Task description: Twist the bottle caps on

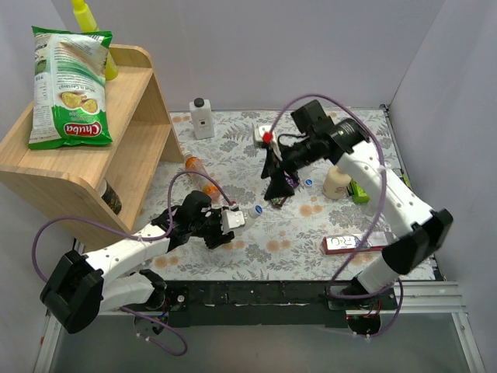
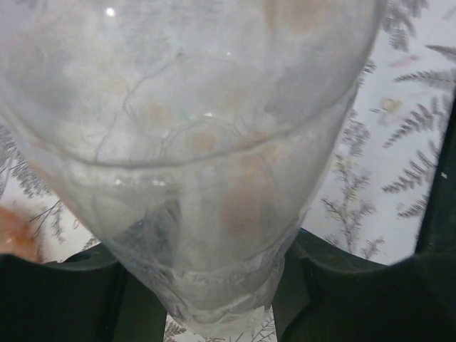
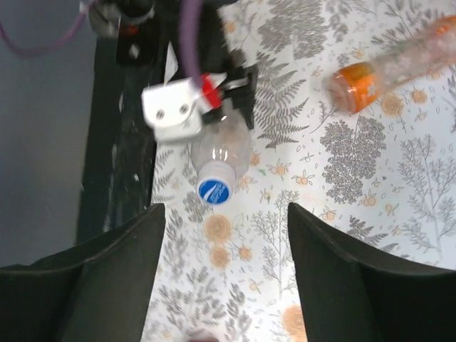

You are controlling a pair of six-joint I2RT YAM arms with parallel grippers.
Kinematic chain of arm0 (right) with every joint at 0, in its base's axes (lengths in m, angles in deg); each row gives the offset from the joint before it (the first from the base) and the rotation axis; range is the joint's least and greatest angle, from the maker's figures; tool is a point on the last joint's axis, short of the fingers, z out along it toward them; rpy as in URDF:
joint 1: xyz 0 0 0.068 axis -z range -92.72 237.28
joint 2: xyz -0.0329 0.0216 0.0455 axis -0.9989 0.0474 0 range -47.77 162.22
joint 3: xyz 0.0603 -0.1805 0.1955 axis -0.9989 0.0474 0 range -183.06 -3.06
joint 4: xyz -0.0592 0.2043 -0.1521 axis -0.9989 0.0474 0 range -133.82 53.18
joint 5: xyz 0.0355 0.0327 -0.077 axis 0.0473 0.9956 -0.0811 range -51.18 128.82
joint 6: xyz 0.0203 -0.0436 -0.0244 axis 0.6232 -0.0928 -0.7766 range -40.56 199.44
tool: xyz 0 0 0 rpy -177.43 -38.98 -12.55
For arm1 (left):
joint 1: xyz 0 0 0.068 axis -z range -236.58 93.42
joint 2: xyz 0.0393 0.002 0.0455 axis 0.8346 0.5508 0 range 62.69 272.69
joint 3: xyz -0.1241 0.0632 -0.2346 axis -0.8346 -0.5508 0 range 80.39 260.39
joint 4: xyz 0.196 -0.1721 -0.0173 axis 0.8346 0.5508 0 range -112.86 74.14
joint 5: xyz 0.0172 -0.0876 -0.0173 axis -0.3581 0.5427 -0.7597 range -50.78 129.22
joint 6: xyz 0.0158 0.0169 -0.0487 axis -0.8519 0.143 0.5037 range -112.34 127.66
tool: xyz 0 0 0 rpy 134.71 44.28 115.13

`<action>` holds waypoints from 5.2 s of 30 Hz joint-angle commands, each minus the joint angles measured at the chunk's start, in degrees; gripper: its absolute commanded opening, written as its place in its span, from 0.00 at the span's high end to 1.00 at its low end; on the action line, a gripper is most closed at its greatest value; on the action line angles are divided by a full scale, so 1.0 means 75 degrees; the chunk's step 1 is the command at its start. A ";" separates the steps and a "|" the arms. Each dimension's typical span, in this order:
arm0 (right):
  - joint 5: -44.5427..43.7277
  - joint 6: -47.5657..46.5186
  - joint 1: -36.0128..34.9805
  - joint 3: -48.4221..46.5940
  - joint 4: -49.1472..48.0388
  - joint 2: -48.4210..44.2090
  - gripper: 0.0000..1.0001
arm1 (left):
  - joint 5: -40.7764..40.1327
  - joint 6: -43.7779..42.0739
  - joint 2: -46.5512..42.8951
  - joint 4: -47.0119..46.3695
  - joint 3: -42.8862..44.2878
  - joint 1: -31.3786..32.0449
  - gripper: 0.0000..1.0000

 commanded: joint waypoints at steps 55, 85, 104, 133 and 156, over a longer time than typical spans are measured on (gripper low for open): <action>0.0877 -0.1212 -0.0047 0.1264 -0.1565 -0.1036 0.28 | 0.1765 -0.0470 -0.0821 0.0510 0.0280 -0.0108 1.00; -0.1561 -0.2031 -0.2391 0.1734 -0.0766 -0.0816 0.84 | 0.1932 -0.0254 -0.0516 0.0396 0.0656 -0.0108 1.00; 0.0966 0.1644 0.0419 0.1053 -0.2324 -0.0472 0.43 | -0.0088 0.2443 -0.1006 -0.1656 0.0000 -0.0342 1.00; 0.3314 0.6350 -0.0188 0.4651 -1.0632 -0.1460 0.34 | 0.2915 0.2126 -0.1219 -0.1656 0.0398 -0.0472 1.00; -0.3141 0.5225 -0.1102 0.3505 -0.6604 -0.1741 0.99 | -0.2764 0.3473 -0.0704 -0.3566 0.0164 0.0044 1.00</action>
